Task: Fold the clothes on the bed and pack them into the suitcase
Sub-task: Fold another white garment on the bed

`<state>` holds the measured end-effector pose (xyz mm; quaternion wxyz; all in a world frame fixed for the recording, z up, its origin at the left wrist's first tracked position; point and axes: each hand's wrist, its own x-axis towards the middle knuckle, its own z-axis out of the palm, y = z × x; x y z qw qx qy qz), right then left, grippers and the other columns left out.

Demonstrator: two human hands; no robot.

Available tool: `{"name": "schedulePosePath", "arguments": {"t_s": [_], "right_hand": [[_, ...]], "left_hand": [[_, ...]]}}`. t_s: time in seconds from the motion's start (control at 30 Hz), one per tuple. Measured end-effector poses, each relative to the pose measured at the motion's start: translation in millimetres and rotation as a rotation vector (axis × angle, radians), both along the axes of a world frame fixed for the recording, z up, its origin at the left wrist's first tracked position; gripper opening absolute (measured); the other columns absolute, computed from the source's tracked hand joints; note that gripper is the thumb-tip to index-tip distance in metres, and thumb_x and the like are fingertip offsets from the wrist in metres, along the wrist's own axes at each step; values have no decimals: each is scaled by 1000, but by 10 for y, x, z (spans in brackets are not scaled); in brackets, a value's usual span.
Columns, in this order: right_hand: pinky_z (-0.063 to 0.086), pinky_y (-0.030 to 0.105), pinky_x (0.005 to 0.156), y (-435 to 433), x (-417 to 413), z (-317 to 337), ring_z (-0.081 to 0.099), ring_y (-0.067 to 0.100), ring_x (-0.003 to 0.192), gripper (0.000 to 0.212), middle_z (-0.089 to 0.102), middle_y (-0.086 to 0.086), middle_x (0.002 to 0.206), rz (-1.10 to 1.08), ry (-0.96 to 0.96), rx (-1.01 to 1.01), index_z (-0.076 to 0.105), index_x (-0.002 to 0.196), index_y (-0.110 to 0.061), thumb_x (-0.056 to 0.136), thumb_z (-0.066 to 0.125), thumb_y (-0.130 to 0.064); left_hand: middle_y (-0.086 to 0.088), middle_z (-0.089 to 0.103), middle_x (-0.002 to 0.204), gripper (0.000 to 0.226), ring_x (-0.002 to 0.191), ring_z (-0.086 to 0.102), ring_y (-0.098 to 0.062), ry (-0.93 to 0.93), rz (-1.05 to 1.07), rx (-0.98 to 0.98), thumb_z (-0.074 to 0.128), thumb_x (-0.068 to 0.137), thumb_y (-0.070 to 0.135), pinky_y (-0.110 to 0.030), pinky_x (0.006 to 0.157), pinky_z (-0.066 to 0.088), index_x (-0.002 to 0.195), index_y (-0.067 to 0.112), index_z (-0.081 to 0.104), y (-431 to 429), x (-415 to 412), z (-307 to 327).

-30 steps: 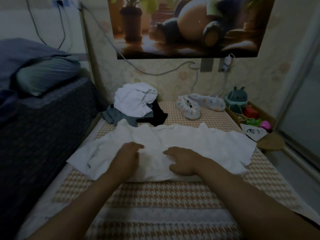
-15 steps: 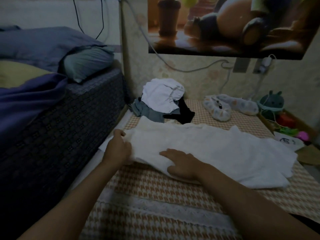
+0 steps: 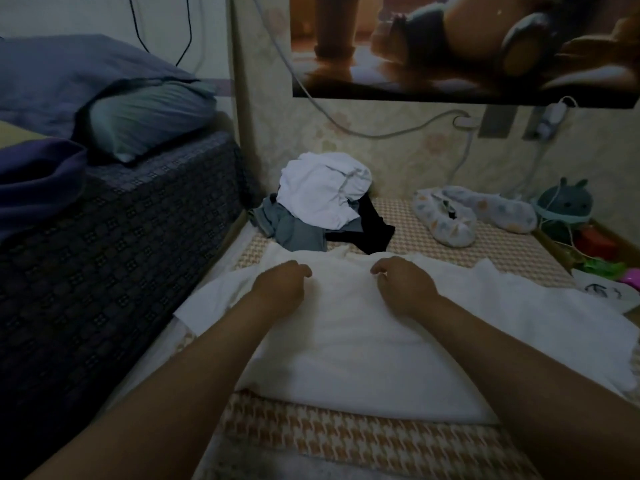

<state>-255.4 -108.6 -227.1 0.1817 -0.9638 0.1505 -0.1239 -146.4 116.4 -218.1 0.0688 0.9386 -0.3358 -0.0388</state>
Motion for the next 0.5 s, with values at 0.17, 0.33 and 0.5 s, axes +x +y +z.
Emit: {"name": "schedulePosePath", "arguments": {"t_s": [0.17,0.33,0.5], "right_hand": [[31,36,110,-358,244,-246,34,27,139,51,27,12,156,-29,149,-93,21,154,-18,104,32,-22],[41,30,80,-560,469,-356,57,26,99,23,54,11,118,-110,15,-47,64,111,-16,99,49,-29],[39,34,73,-587,600,-360,56,30,90,14,54,15,105,-159,-305,-36,63,102,-5,97,51,-12]], "left_hand": [[0,10,162,55,147,17,-18,12,41,22,33,104,21,-32,118,15,154,21,10,-204,563,-179],[-5,59,125,27,112,54,-24,-84,89,-35,40,100,24,-34,90,43,112,16,63,-316,901,-279],[-15,57,109,20,94,55,-28,-249,260,-560,39,96,3,-29,68,35,92,9,58,-445,970,-270]]}}
